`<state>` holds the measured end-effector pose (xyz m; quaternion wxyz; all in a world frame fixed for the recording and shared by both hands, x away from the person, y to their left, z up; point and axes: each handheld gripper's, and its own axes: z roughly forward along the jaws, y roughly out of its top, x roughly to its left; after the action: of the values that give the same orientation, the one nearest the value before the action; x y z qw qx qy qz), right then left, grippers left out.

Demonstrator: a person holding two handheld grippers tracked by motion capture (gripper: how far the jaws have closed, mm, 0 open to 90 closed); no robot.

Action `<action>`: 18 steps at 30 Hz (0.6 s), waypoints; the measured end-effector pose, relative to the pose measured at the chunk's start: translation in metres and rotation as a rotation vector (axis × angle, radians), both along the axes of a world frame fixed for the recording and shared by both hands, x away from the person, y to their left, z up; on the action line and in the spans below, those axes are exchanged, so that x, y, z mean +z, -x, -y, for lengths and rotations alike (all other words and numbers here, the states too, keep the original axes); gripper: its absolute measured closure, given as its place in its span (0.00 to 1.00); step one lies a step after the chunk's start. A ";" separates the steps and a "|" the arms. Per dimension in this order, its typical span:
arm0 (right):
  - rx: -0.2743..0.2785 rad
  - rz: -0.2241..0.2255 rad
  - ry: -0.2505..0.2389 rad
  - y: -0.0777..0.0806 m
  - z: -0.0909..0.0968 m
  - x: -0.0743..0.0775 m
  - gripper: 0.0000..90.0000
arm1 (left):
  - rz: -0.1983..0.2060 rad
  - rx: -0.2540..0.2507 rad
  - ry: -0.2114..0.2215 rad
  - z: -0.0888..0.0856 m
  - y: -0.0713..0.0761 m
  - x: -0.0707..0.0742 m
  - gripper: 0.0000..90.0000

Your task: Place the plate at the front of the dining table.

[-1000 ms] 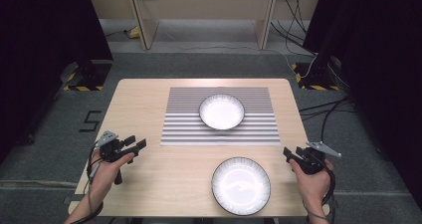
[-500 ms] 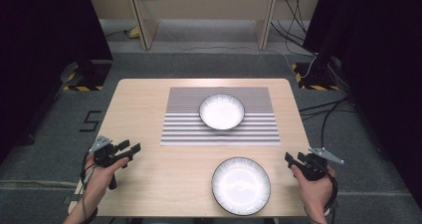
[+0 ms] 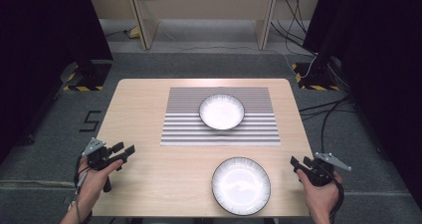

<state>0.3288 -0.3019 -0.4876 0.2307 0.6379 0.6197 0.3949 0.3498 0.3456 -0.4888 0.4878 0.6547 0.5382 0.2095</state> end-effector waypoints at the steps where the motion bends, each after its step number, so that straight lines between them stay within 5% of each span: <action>1: -0.002 0.001 0.001 0.001 0.001 -0.001 0.51 | 0.001 0.003 0.001 -0.001 0.000 0.000 0.47; 18: -0.030 -0.020 0.004 0.009 0.010 -0.010 0.51 | -0.002 0.031 -0.011 -0.015 0.006 -0.011 0.47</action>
<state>0.3201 -0.3119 -0.4979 0.2316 0.6504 0.6131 0.3841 0.3440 0.3606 -0.4997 0.4801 0.6491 0.5478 0.2193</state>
